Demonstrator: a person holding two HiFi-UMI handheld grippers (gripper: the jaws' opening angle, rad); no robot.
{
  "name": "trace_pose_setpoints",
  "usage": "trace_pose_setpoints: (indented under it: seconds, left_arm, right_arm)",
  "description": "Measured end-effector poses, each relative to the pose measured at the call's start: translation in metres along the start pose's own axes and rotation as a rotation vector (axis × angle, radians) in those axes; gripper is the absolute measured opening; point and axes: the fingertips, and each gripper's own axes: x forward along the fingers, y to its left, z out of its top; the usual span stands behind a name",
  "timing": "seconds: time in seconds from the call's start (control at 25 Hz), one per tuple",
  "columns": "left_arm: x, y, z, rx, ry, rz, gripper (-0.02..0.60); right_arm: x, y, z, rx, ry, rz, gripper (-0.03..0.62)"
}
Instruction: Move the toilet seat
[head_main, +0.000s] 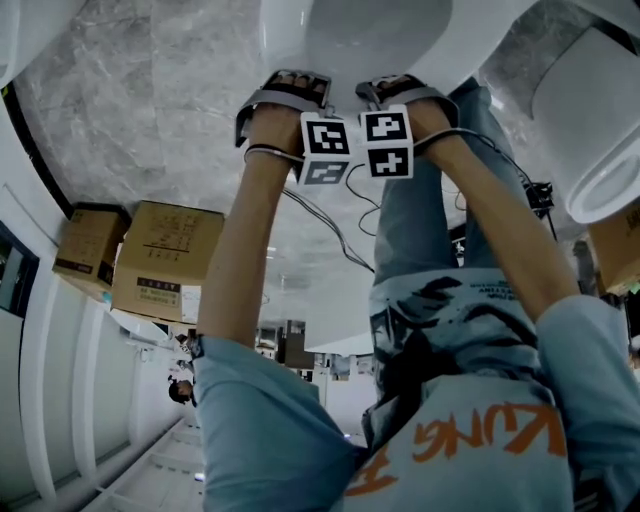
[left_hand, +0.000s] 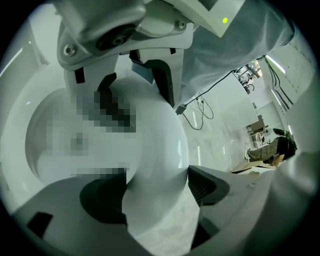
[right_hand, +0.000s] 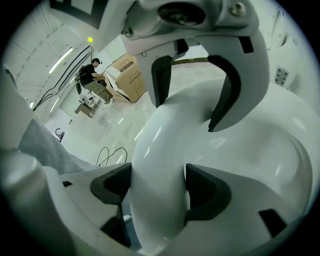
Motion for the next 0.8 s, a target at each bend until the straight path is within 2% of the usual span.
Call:
trace_pose_setpoints:
  seconds: [0.2,0.48,0.64,0.8]
  left_arm:
    - [-0.013,-0.005,0.002,-0.001,-0.012,-0.005,0.368]
    - [-0.051,-0.018,0.006,0.042,-0.011,-0.079,0.368]
    - [-0.071,-0.022,0.016,0.094,0.012,-0.055,0.368]
    - [-0.101,-0.027,0.024,0.071,-0.009,-0.049,0.367]
  right_arm:
    - [-0.013,0.006,0.004,-0.002,-0.015,0.012,0.335]
    - [-0.050,0.018,0.017,-0.006,-0.041,0.086,0.334]
    - [-0.081,0.028,0.018,-0.010,-0.099,0.120,0.333]
    - [-0.111,0.039,0.022,-0.024,-0.131,0.145,0.328]
